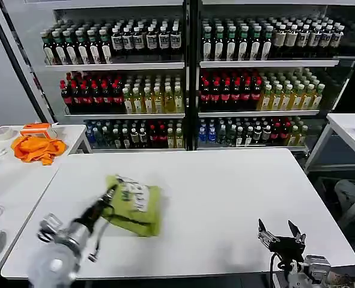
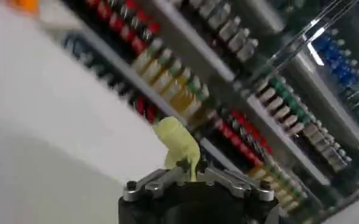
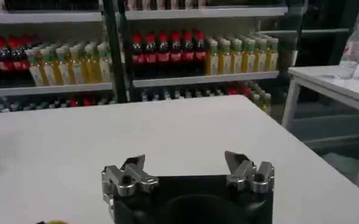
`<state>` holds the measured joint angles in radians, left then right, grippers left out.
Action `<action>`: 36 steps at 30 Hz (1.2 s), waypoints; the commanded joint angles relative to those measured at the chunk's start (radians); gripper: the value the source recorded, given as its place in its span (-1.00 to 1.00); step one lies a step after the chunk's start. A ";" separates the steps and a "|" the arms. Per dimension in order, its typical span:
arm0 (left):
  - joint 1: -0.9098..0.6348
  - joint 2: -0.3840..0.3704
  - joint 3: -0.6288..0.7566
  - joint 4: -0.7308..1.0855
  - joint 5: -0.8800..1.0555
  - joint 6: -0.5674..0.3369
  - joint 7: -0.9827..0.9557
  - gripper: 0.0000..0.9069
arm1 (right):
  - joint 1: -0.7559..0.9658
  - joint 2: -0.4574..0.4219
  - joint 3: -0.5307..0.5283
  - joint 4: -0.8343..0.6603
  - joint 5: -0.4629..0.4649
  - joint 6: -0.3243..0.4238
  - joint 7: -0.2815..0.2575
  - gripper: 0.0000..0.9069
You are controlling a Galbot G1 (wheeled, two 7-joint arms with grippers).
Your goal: Fold and organize the clothes.
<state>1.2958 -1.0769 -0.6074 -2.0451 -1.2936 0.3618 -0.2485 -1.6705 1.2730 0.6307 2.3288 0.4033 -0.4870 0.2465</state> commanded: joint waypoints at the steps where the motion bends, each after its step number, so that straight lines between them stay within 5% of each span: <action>1: 0.015 0.410 -0.180 -0.060 0.131 0.024 0.084 -0.91 | 0.011 -0.004 -0.007 -0.005 0.009 0.000 -0.001 1.00; 9: 0.066 0.332 0.232 0.067 0.857 -0.066 0.118 -0.91 | 0.006 -0.009 0.000 -0.014 0.001 0.006 -0.001 1.00; 13: 0.019 0.271 0.338 0.068 1.034 -0.089 0.085 -0.91 | -0.004 -0.013 0.018 -0.004 0.004 0.006 -0.001 1.00; 23: -0.054 0.246 0.514 -0.078 1.085 -0.049 0.074 -0.91 | -0.022 -0.020 0.039 0.000 0.010 0.007 -0.002 1.00; 29: -0.100 0.200 0.626 -0.133 0.920 0.038 0.027 -0.91 | -0.026 -0.020 0.044 -0.003 0.008 0.007 -0.002 1.00; 36: -0.169 0.087 0.797 0.002 0.904 0.069 -0.077 -0.76 | -0.024 -0.012 0.050 -0.003 0.006 0.005 -0.001 1.00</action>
<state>1.2223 -0.8726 -0.0810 -2.1187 -0.3816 0.3668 -0.2182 -1.6939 1.2570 0.6767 2.3250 0.4104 -0.4813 0.2445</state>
